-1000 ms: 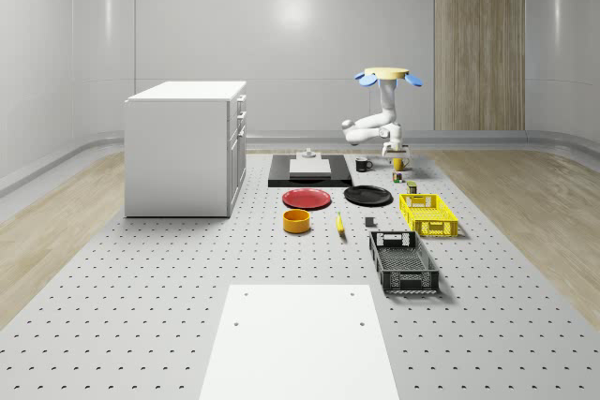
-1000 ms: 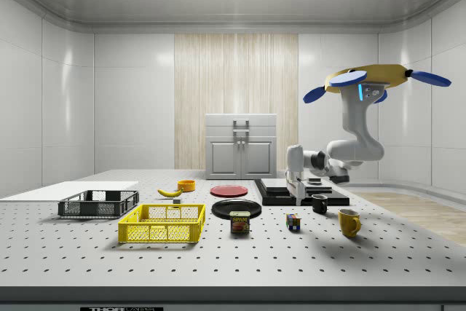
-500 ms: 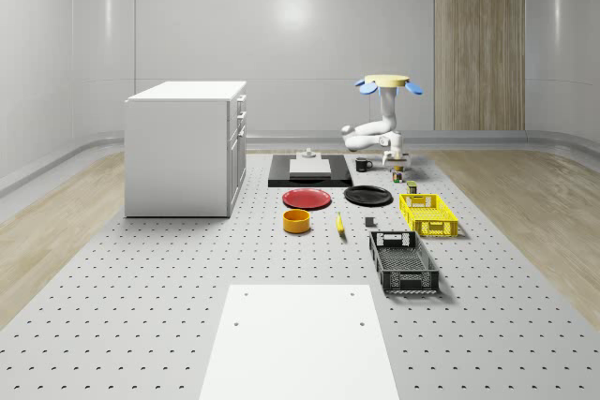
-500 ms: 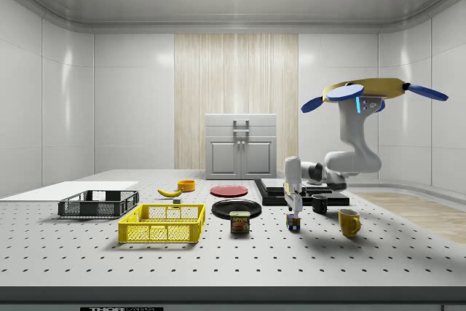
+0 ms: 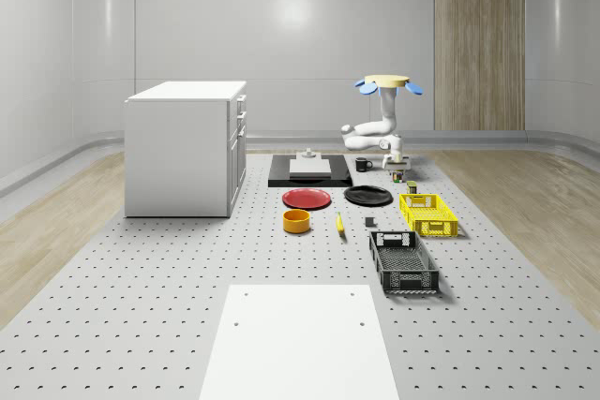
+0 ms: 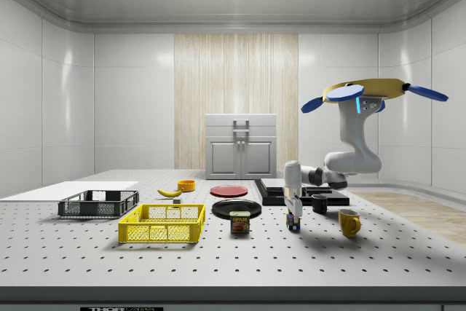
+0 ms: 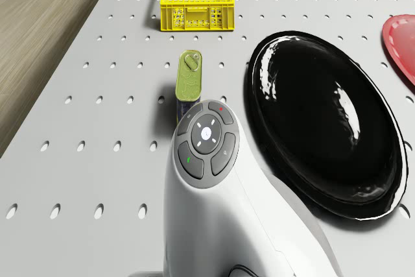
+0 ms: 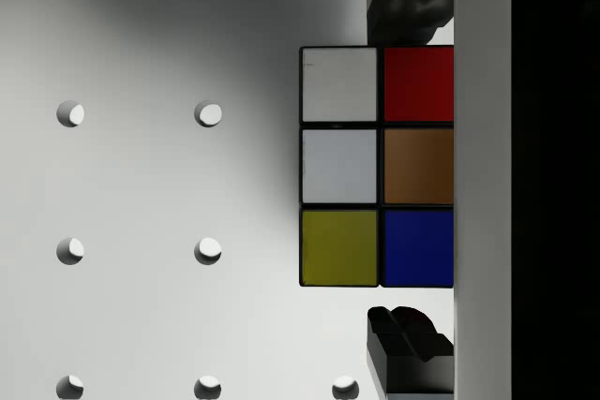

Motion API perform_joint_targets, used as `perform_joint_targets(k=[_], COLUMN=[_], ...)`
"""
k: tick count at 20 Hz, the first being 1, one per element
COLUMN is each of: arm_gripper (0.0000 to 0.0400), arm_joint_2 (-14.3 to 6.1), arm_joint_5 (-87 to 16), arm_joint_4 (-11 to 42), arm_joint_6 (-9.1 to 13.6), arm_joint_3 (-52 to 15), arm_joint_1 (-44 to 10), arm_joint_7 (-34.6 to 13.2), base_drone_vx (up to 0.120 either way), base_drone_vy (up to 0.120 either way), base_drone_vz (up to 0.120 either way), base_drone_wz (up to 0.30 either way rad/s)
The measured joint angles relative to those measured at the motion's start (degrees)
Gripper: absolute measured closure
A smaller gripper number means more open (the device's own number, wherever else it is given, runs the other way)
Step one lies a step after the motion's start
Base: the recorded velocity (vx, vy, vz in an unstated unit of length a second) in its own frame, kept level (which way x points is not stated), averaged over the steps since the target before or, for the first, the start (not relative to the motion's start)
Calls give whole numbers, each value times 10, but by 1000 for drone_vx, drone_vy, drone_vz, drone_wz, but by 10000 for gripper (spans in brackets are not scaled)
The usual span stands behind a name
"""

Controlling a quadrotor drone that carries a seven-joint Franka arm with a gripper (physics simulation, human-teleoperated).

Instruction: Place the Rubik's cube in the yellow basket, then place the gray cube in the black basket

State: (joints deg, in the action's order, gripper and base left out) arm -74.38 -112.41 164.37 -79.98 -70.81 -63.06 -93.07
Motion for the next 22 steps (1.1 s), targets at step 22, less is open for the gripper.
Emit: perform_joint_targets(k=[22], arm_gripper=[40], arm_joint_2=[-26], arm_joint_5=[7], arm_joint_4=[-18], arm_joint_6=[-31], arm_joint_3=[-2], arm_joint_1=[-33], arm_joint_7=[-17], base_drone_vx=[0], base_drone_vy=[0], base_drone_vz=[0], base_drone_wz=[0])
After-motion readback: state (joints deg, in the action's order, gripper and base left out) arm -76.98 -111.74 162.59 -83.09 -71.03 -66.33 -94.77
